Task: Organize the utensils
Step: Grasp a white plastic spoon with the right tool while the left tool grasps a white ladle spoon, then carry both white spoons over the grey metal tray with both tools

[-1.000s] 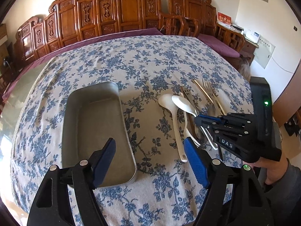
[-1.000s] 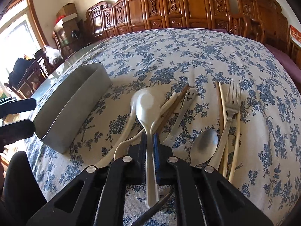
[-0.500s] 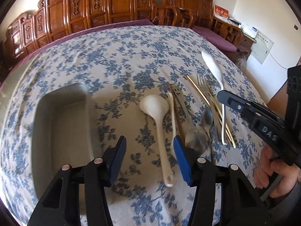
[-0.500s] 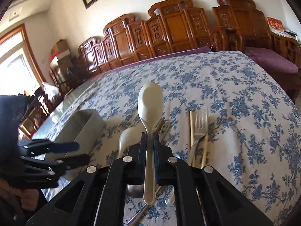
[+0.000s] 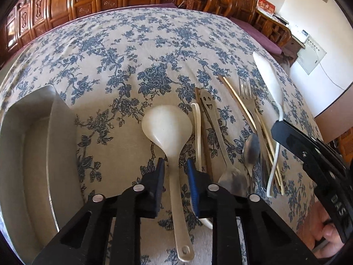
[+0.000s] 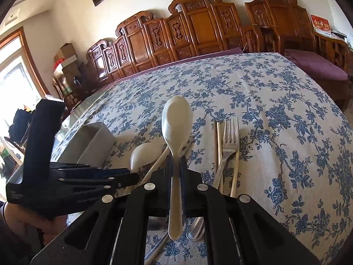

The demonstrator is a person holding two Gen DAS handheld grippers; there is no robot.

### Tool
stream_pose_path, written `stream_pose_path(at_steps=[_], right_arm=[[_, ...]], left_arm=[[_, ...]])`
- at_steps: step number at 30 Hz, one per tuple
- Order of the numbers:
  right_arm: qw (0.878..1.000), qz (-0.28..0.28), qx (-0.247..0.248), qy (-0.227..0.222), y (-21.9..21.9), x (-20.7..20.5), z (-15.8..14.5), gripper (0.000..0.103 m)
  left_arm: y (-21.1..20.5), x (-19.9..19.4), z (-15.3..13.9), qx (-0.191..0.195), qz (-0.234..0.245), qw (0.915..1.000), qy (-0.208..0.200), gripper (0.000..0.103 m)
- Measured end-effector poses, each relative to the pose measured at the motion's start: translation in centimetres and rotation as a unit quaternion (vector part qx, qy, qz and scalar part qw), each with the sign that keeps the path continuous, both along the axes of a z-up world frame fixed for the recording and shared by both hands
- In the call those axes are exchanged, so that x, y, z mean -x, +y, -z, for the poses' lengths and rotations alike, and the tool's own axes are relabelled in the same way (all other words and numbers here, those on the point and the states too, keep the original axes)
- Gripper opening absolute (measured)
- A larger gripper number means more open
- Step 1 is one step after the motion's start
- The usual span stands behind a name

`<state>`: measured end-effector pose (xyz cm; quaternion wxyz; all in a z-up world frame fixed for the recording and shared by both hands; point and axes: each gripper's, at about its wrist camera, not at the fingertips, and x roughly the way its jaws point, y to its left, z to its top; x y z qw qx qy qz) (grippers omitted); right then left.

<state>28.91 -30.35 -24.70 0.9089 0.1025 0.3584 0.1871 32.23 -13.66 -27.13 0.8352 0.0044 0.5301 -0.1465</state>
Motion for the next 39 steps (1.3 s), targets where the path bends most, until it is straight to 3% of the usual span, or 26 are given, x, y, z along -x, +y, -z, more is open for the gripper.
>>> stream_pose_path(at_steps=[6, 12, 27, 39], right_arm=[[1.000, -0.001, -0.001, 0.000, 0.1, 0.0, 0.1, 0.009], [1.000, -0.001, 0.000, -0.001, 0.2, 0.1, 0.1, 0.009], [0.999, -0.042, 0.000, -0.016, 3.5, 1.9, -1.3, 0.008], [0.996, -0.084, 0.027, -0.031, 8.2, 4.3, -2.7, 0.008]], left_arm=[[-0.4, -0.3, 0.3, -0.017, -0.002, 0.9998, -0.005, 0.010], [0.5, 0.5, 0.0, -0.005, -0.006, 0.9999, -0.012, 0.008], [3.6, 5.3, -6.7, -0.002, -0.010, 0.9962, -0.087, 0.008], [9.5, 5.1, -8.9, -0.010, -0.046, 0.9908, -0.127, 0.008]])
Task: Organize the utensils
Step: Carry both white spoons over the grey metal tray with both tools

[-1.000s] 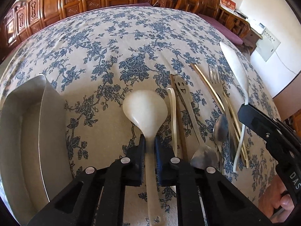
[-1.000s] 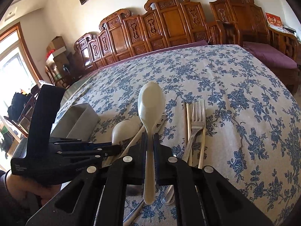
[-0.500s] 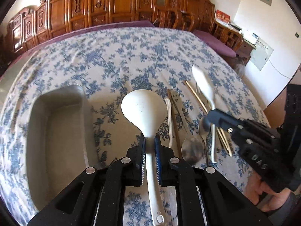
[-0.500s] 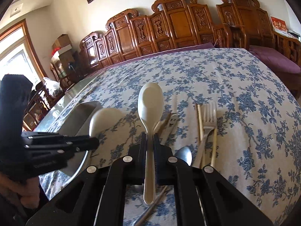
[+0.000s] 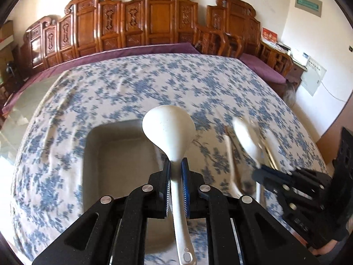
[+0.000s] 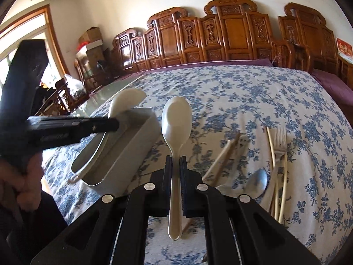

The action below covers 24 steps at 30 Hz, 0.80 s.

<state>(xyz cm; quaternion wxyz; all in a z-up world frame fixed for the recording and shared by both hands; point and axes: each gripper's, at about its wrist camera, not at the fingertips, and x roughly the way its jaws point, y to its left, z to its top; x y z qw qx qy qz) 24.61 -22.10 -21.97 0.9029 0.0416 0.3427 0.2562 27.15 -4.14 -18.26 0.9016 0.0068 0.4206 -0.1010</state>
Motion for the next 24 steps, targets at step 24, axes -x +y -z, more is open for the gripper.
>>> stream_pose_path(at_steps=[24], right_arm=[[0.999, -0.013, 0.038, 0.008, 5.1, -1.5, -0.9, 0.009]], left_arm=[[7.2, -2.4, 5.6, 0.010, -0.067, 0.9959, 0.059, 0.011]])
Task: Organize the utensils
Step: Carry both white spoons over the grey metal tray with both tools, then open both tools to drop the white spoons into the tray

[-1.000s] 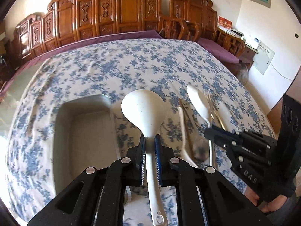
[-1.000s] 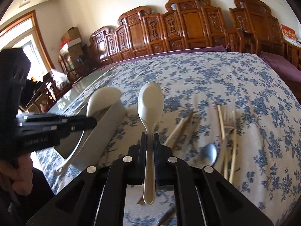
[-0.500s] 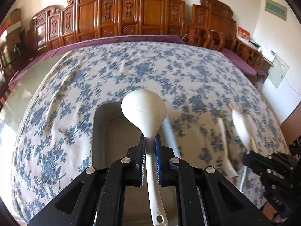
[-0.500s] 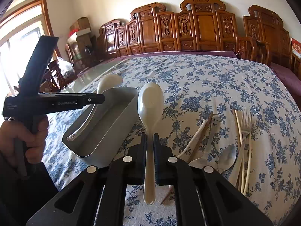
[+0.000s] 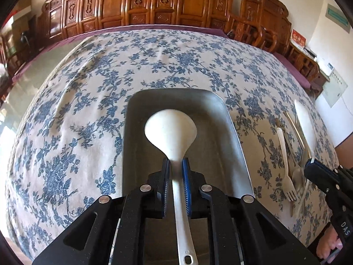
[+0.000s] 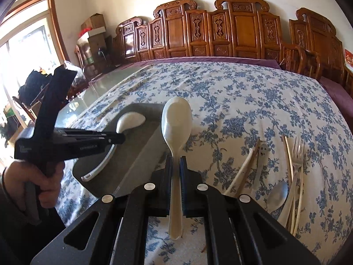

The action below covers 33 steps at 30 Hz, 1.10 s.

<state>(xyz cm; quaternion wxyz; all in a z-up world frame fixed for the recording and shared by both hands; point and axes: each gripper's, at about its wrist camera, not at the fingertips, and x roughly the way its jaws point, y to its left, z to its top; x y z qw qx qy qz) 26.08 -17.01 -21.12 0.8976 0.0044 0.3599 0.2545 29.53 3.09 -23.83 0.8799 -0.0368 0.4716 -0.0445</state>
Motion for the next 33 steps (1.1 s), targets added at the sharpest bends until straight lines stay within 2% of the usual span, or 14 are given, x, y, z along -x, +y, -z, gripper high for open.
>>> stream_pose_path(at_steps=[7, 15, 19, 23, 27, 33], right_arm=[[1.000, -0.013, 0.012, -0.004, 2.4, 0.0, -1.5, 0.009], [0.999, -0.027, -0.013, 0.031, 6.5, -1.5, -1.7, 0.009], [0.997, -0.024, -0.026, 0.067, 9.0, -2.8, -0.8, 0.009], [0.995, -0.016, -0.009, 0.097, 11.2, -4.0, 0.7, 0.009], [0.992, -0.017, -0.018, 0.127, 12.6, -4.4, 2.1, 0.009], [0.990, -0.028, -0.013, 0.141, 14.3, -4.3, 3.0, 0.012]], left_arm=[[1.8, 0.5, -1.5, 0.012, -0.008, 0.9997, -0.020, 0.013], [5.0, 1.4, -3.5, 0.019, -0.020, 0.9986, -0.046, 0.013], [6.7, 1.6, -4.0, 0.017, -0.028, 0.9981, -0.052, 0.012], [7.6, 1.5, -4.2, 0.015, -0.032, 0.9979, -0.054, 0.012], [8.0, 1.6, -4.5, 0.004, -0.033, 0.9976, -0.060, 0.012], [8.5, 1.7, -4.8, 0.006, -0.039, 0.9971, -0.066, 0.012]])
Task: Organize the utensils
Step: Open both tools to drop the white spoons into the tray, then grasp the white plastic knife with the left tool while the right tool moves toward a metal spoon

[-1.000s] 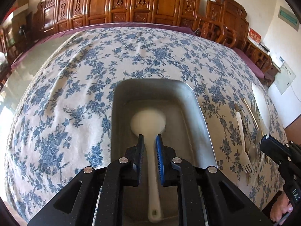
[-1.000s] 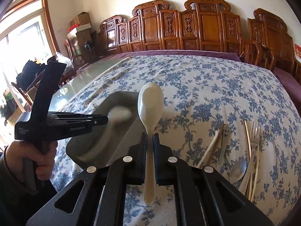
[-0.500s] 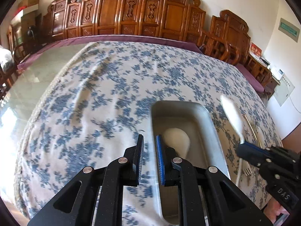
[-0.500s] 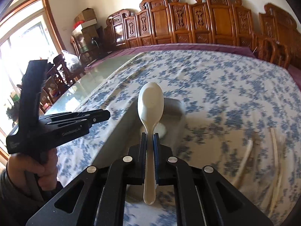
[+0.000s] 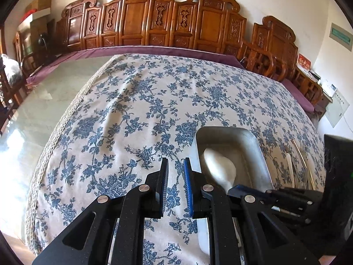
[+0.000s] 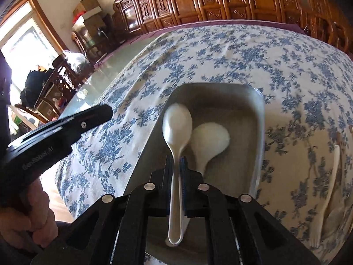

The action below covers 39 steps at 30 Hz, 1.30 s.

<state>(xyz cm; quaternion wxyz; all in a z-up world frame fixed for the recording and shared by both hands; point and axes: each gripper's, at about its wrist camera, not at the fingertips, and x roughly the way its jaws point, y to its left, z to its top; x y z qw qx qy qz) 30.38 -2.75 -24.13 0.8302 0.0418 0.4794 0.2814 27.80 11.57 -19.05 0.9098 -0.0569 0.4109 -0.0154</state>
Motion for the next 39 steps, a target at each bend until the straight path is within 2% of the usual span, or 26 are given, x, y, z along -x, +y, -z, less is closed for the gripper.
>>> stream_pose_path(at_steps=[4, 6, 11, 15, 17, 25, 28, 32, 35, 39], right_arm=[[1.000, -0.006, -0.001, -0.014, -0.8, 0.4, -0.3, 0.012], [0.999, -0.008, -0.002, -0.034, -1.8, 0.8, -1.1, 0.012], [0.996, 0.003, 0.024, -0.084, -6.6, 2.4, -3.7, 0.012], [0.992, 0.024, 0.056, -0.112, -11.0, 3.4, -5.1, 0.012], [0.989, 0.041, 0.077, -0.122, -13.5, 4.0, -5.6, 0.012], [0.980, 0.100, 0.121, -0.121, -21.5, 5.0, -5.7, 0.012], [0.980, 0.115, 0.118, -0.116, -23.3, 5.3, -5.2, 0.019], [0.980, 0.121, 0.115, -0.105, -24.3, 5.6, -3.9, 0.024], [0.982, 0.121, 0.110, -0.098, -24.5, 5.8, -2.9, 0.029], [0.982, 0.125, 0.110, -0.089, -25.2, 6.0, -1.8, 0.029]], left_arm=[[0.0, 0.0, -0.1, 0.001, 0.001, 1.0000, 0.001, 0.012], [-0.3, 0.0, -0.2, 0.003, 0.004, 1.0000, -0.002, 0.012], [-1.8, 0.3, -0.6, 0.006, 0.018, 0.9998, -0.007, 0.013], [-3.8, 0.5, -1.0, 0.015, 0.037, 0.9991, -0.010, 0.026], [-4.9, 0.6, -1.3, 0.020, 0.047, 0.9986, -0.014, 0.036], [-10.1, 1.3, -2.2, 0.034, 0.093, 0.9949, -0.020, 0.040], [-12.2, 1.5, -2.2, 0.033, 0.112, 0.9930, -0.018, 0.040], [-14.9, 2.0, -2.1, 0.038, 0.136, 0.9899, -0.013, 0.040], [-16.9, 2.5, -1.6, 0.027, 0.150, 0.9882, -0.008, 0.040], [-18.9, 2.3, -0.5, 0.036, 0.164, 0.9857, 0.009, 0.040]])
